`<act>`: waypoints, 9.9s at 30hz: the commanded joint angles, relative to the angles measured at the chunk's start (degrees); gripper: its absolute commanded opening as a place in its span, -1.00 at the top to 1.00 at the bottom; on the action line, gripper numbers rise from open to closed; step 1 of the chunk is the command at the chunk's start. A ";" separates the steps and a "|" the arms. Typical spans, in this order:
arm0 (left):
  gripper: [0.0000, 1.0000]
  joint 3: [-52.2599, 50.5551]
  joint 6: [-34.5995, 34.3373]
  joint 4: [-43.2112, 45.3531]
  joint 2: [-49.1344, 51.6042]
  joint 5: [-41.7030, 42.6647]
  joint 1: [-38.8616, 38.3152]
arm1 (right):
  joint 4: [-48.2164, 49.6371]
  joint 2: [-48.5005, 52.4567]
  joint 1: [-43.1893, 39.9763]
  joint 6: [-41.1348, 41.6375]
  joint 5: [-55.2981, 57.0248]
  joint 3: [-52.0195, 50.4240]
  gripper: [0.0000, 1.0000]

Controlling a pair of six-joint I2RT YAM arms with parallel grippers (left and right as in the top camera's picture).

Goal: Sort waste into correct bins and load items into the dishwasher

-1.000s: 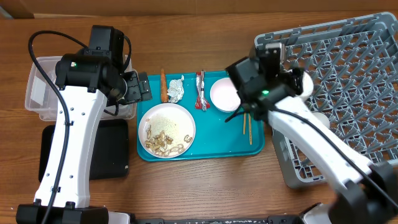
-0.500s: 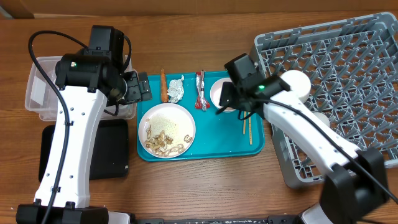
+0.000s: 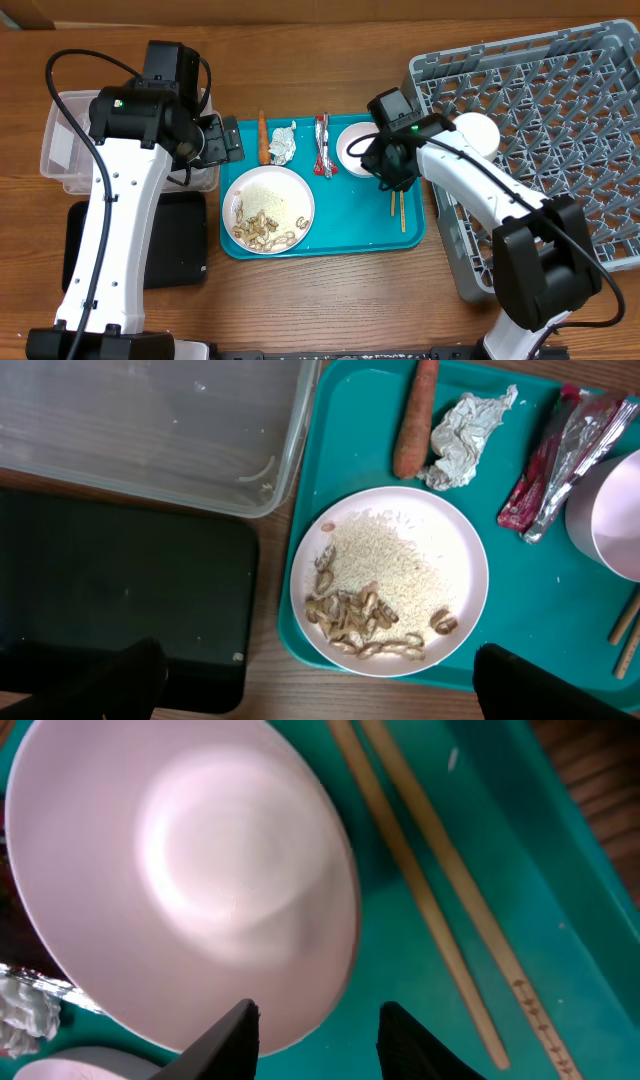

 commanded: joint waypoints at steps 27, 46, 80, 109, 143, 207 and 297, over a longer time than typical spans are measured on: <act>-1.00 0.66 -0.76 0.13 0.46 -0.72 0.31 | 3.98 -0.50 -0.13 -7.21 2.01 -0.85 0.92; -1.00 0.63 -0.76 0.13 0.46 -0.72 0.31 | -12.11 -16.02 -1.77 -20.44 73.33 11.52 0.92; -1.00 0.66 -0.76 0.11 0.46 -0.72 0.31 | 1.95 6.60 -25.55 -40.02 78.36 8.37 0.92; -1.00 0.66 -0.76 0.13 0.46 -0.72 0.31 | -4.98 -9.03 -2.27 -40.59 52.78 8.46 -0.63; -0.99 0.66 -0.76 0.13 0.46 -0.72 0.31 | -9.01 10.34 -0.15 -28.83 3.10 3.98 0.48; -0.99 0.63 -0.76 0.13 0.46 -0.72 0.31 | -7.30 3.96 -0.15 -35.74 9.90 -0.35 0.09; -1.00 0.66 -0.76 0.11 0.46 -0.72 0.31 | 1.09 17.77 9.94 -4.63 -0.70 9.03 0.92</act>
